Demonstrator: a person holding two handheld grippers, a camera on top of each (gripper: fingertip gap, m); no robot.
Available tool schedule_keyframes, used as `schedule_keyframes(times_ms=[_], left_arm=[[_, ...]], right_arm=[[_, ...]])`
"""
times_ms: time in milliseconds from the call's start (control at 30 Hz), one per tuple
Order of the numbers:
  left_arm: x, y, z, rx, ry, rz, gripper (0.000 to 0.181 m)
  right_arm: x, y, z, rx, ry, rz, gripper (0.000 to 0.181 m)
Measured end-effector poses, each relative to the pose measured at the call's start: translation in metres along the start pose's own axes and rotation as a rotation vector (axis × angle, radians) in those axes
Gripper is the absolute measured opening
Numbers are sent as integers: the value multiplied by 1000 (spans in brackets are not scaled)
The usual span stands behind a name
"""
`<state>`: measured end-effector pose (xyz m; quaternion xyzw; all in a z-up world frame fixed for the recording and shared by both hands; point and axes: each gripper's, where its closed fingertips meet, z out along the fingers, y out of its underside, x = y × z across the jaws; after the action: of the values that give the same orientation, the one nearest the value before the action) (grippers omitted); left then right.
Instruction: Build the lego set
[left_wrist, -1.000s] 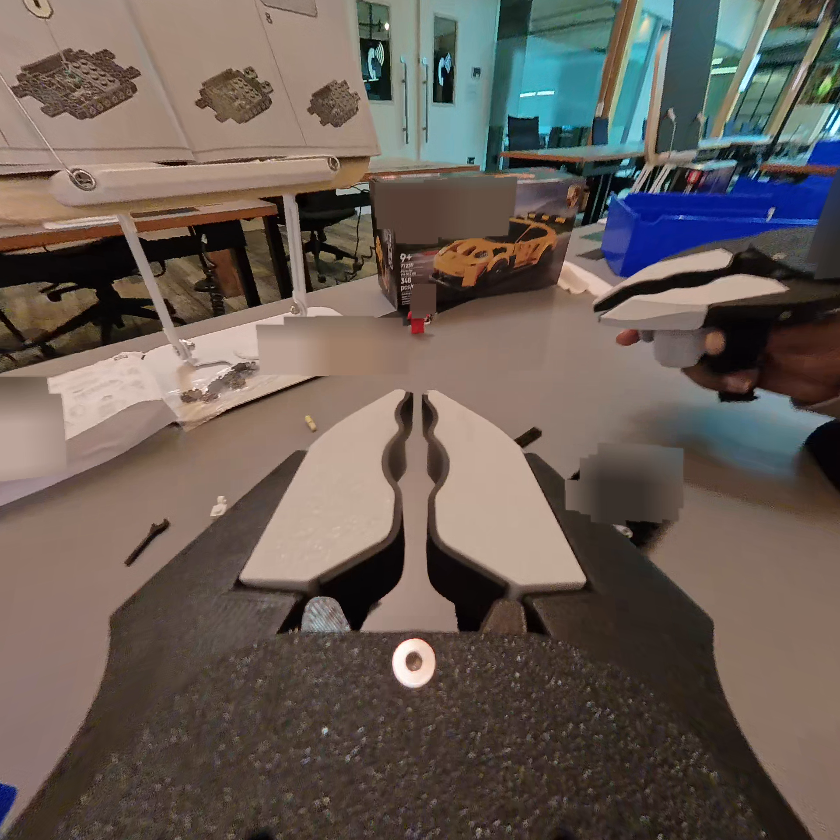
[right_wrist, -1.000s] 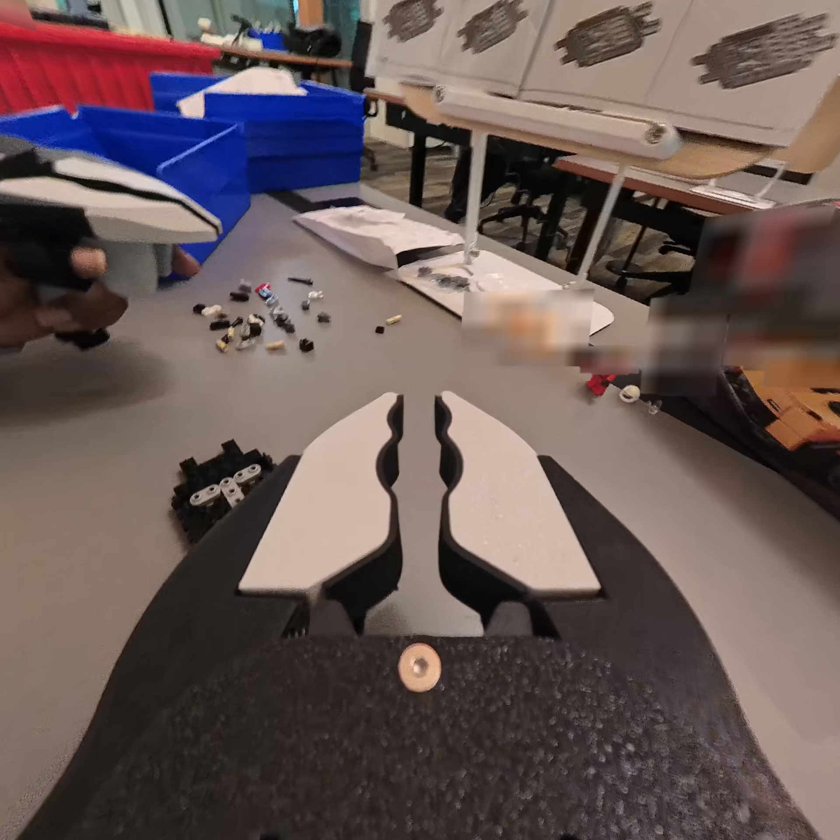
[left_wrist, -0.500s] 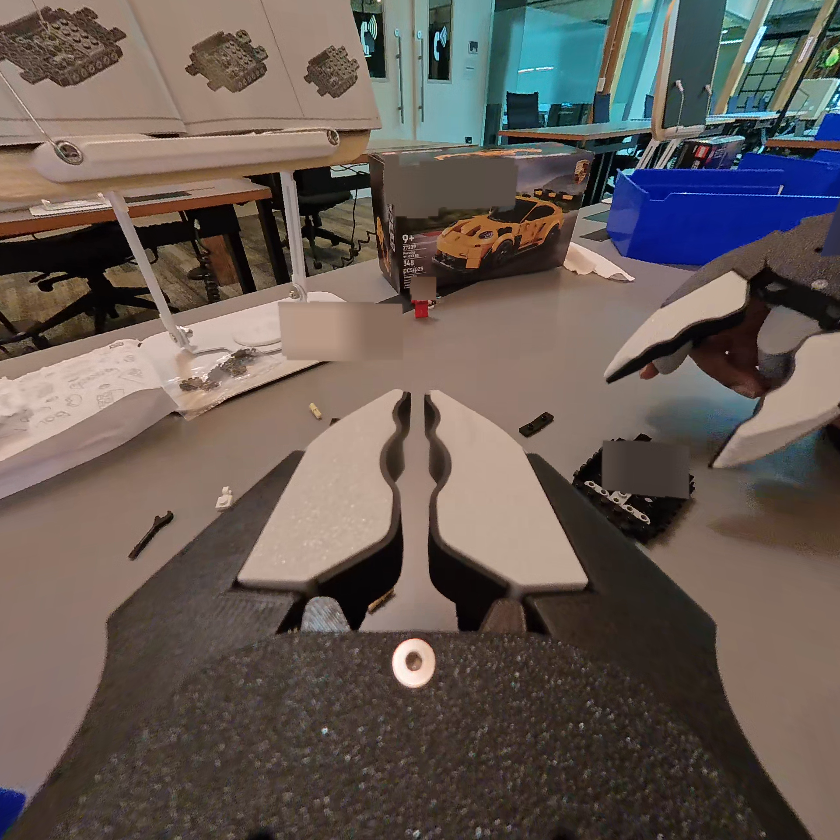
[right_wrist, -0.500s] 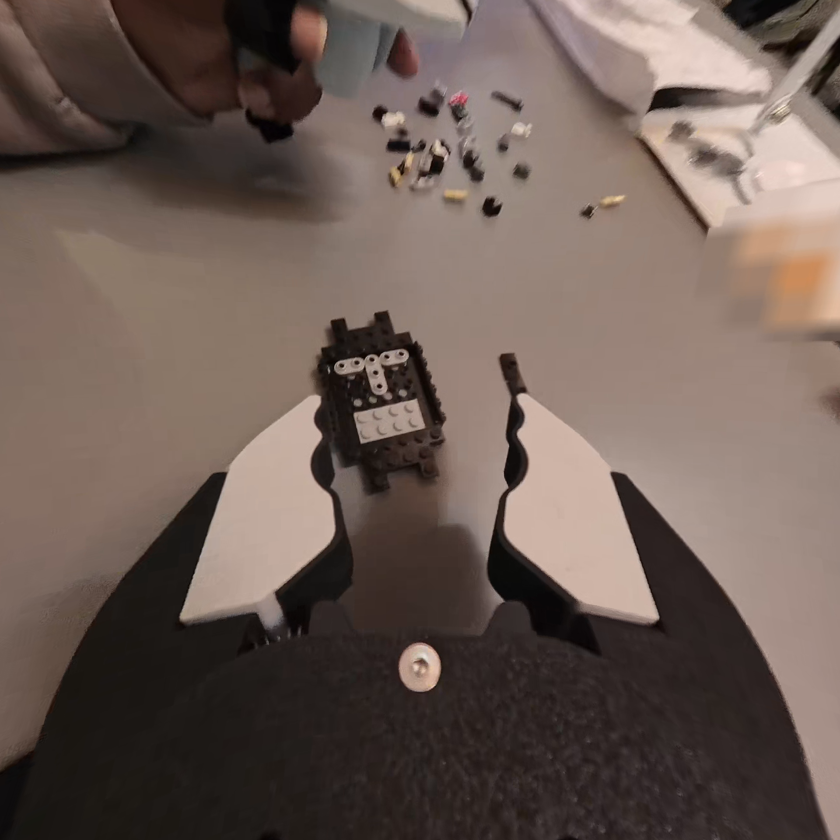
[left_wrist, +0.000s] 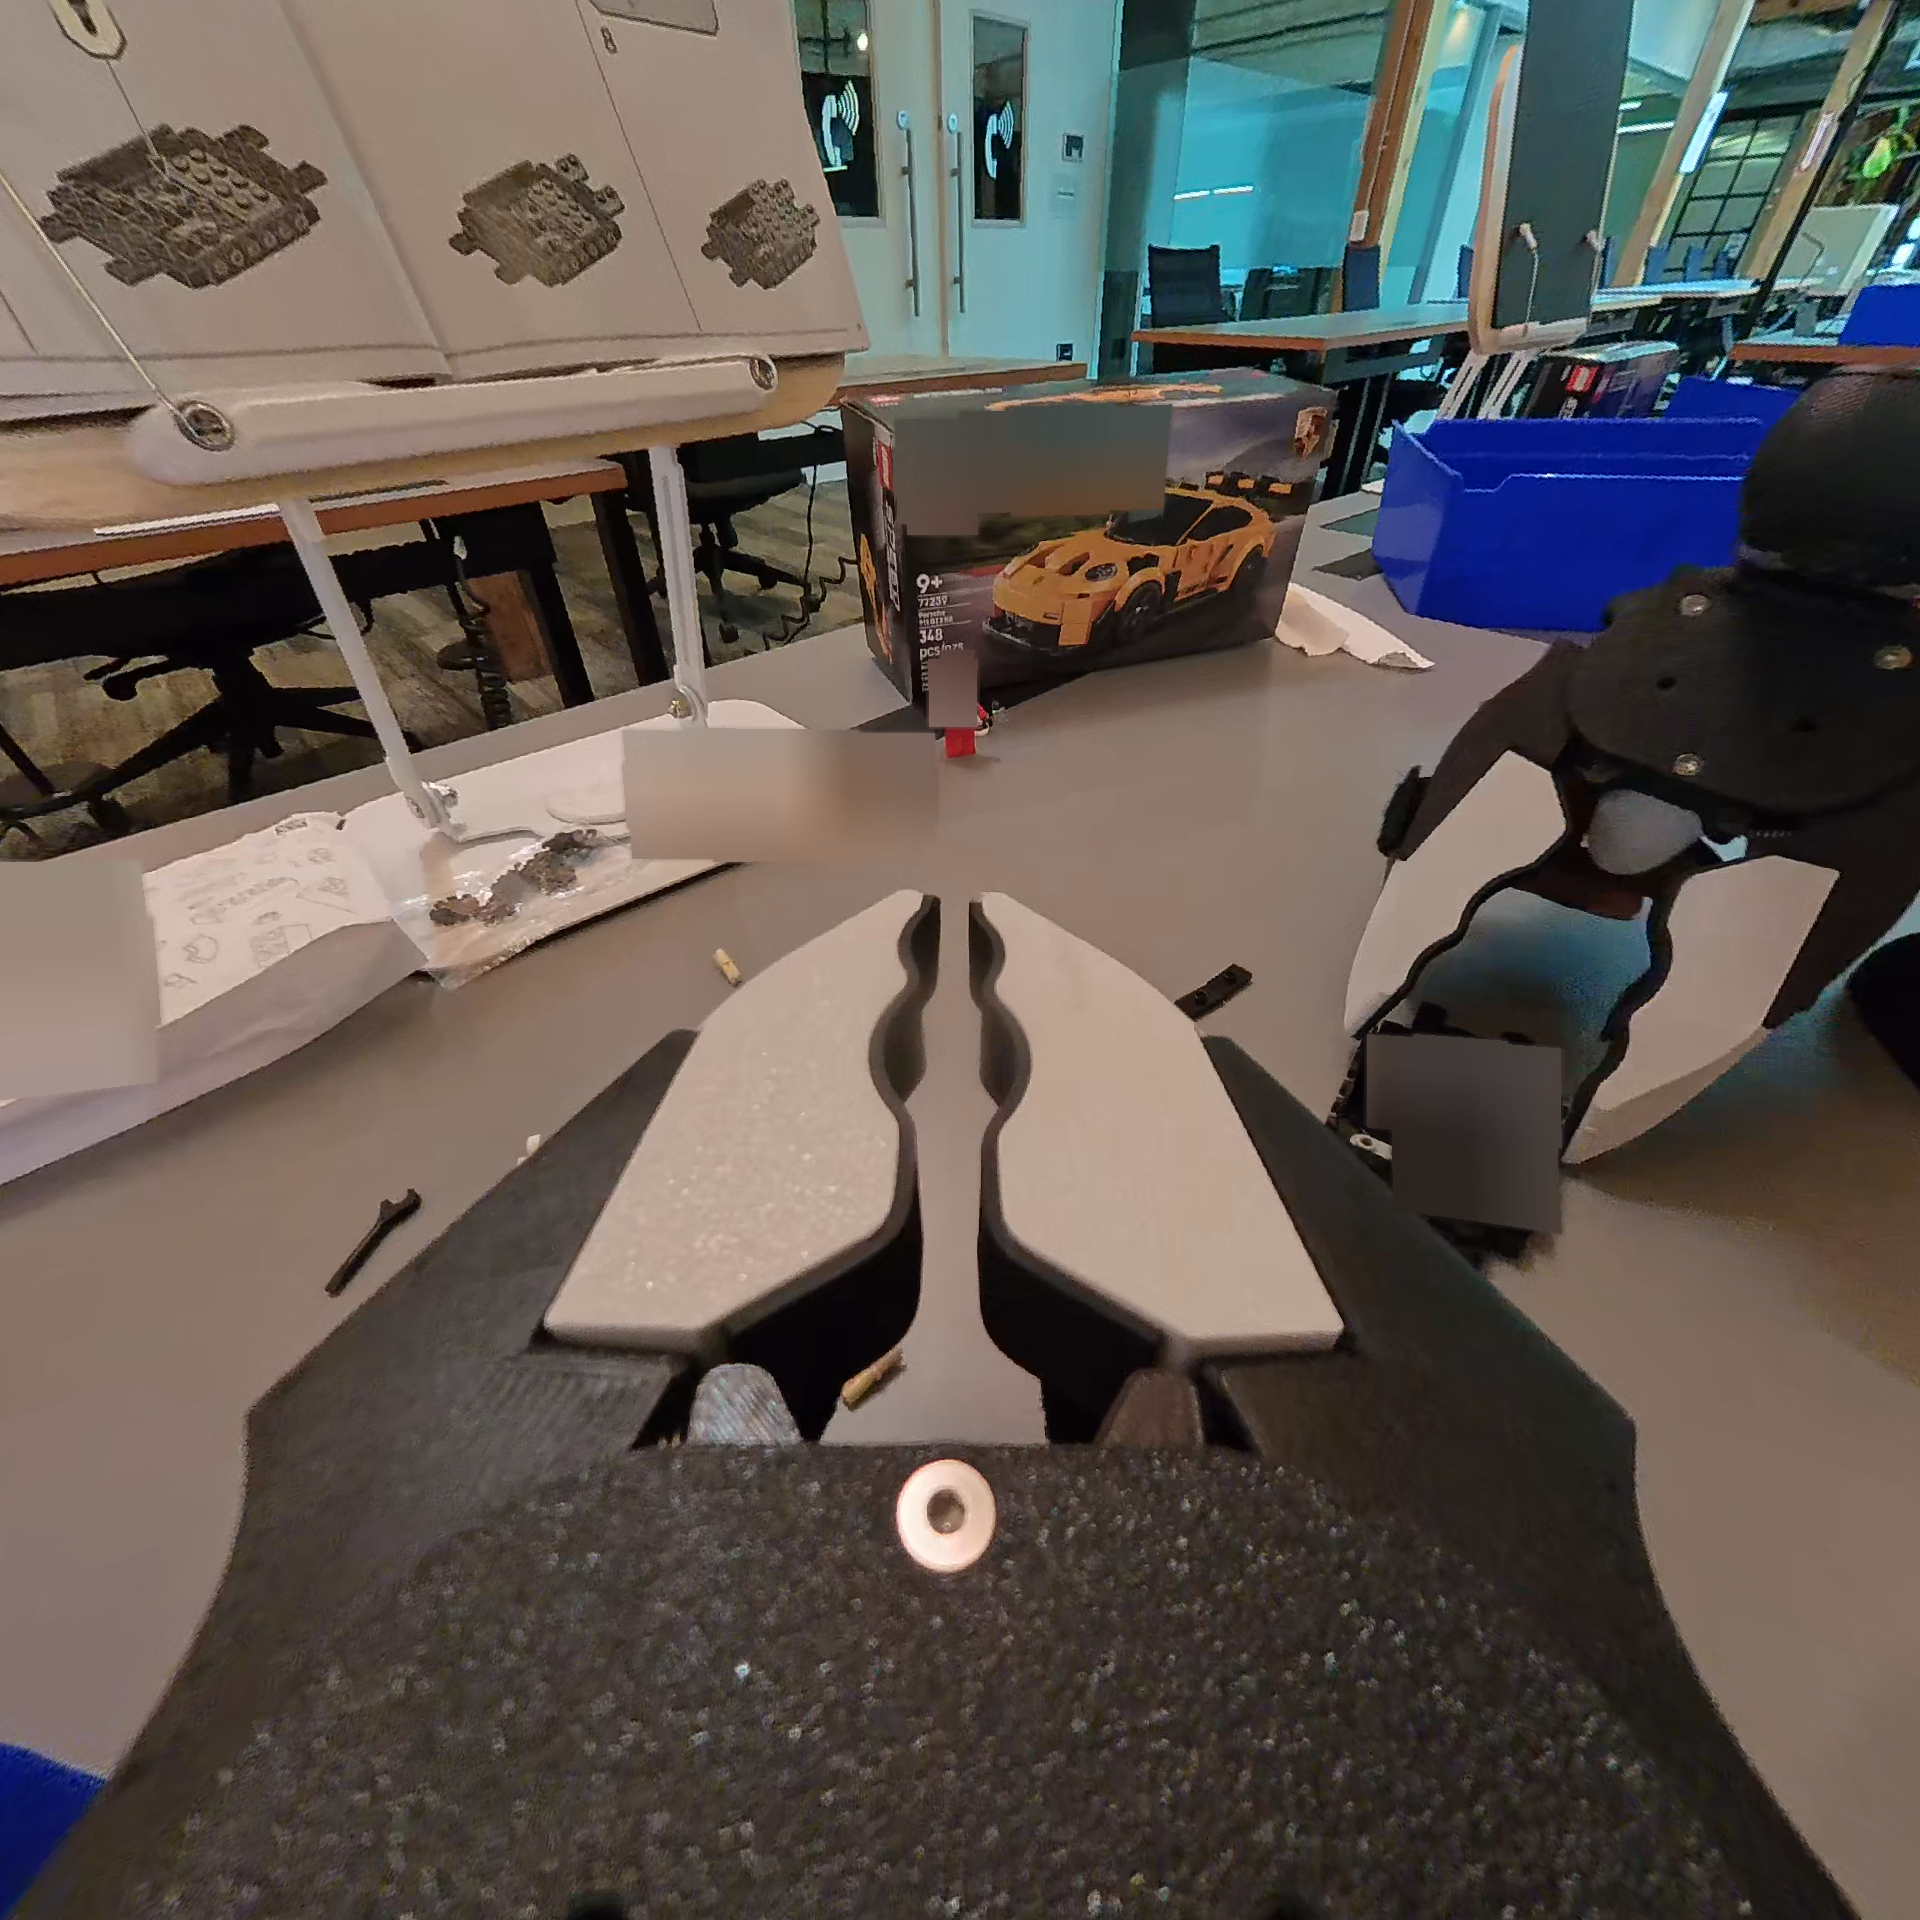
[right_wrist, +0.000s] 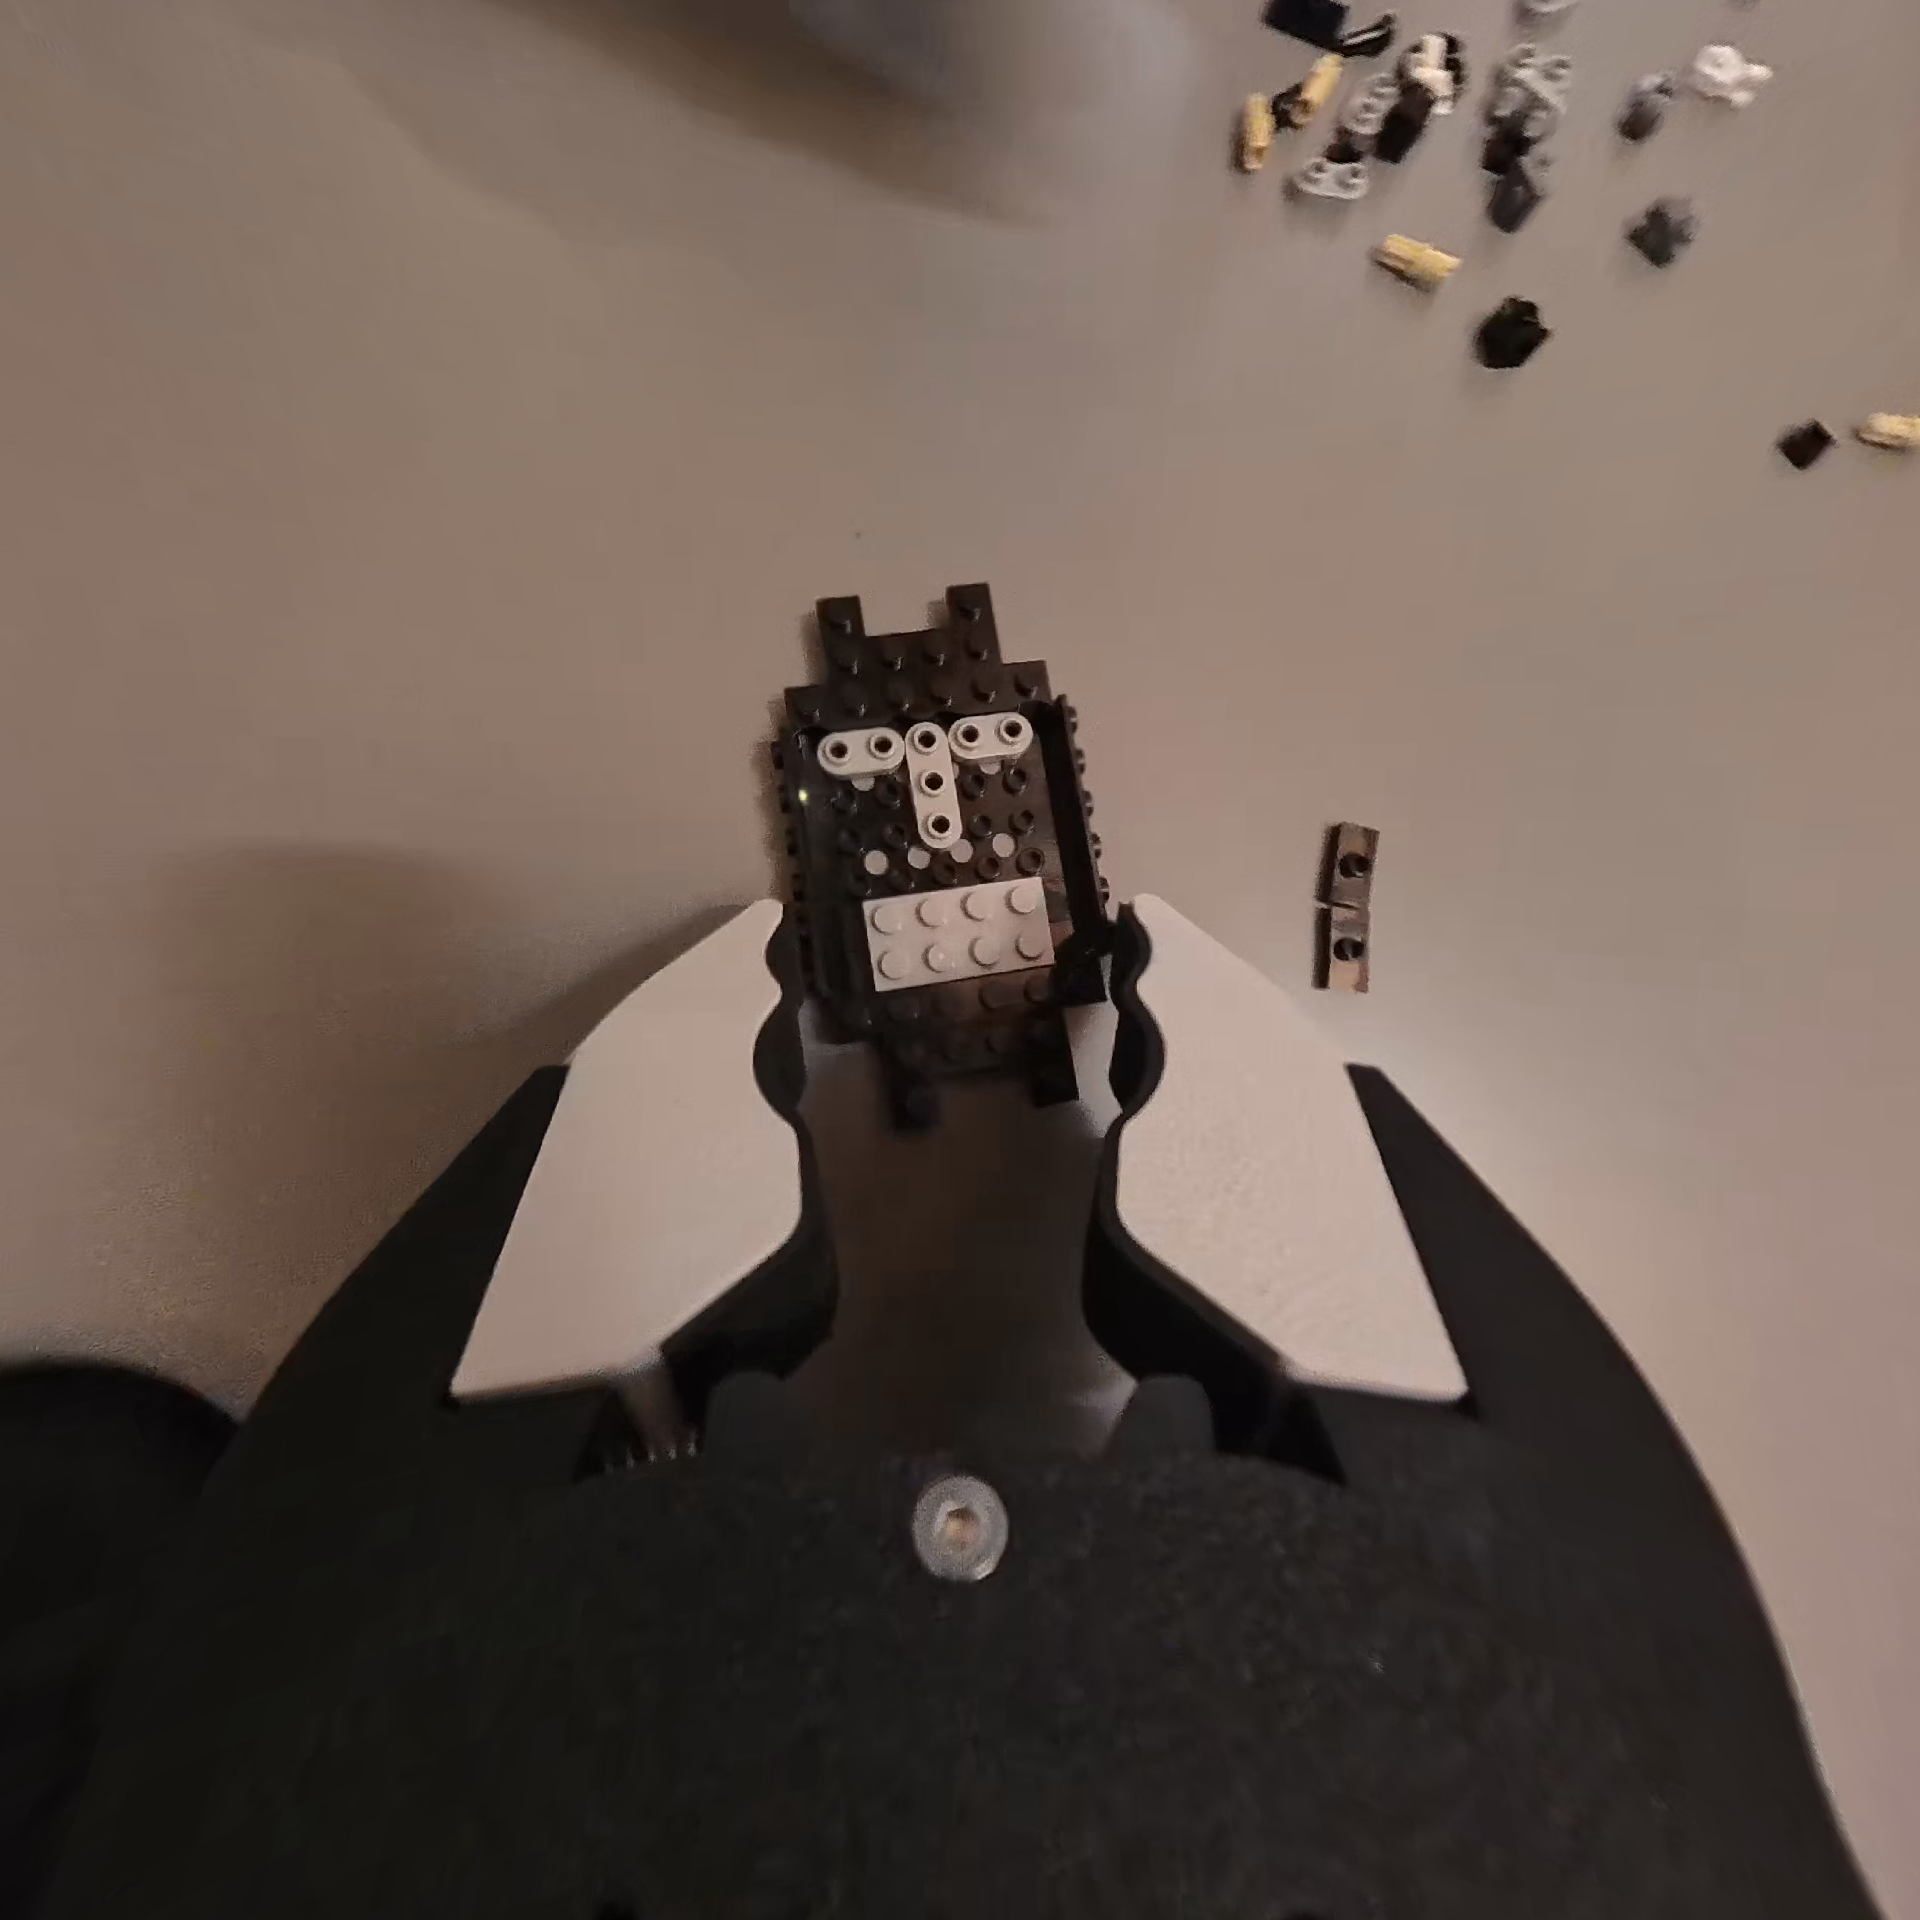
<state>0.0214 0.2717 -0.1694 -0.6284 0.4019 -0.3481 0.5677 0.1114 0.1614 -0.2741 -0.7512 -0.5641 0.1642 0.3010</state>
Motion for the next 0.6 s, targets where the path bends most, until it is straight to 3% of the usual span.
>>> schedule_keyframes(times_ms=[167,333,433,600], left_arm=[[-3,3,1,-10,3,-10,5],[-4,3,1,-9,3,-17,5],[-6,1,0,2,-8,-25,5],[-10,-5,-4,26,-22,-42,1]], right_arm=[[1,2,-1,-94,-95,-116,58],[3,-1,-5,-74,-63,-50,67],[13,-29,-25,78,47,36,67],[61,-75,-72,435,404,225,54]])
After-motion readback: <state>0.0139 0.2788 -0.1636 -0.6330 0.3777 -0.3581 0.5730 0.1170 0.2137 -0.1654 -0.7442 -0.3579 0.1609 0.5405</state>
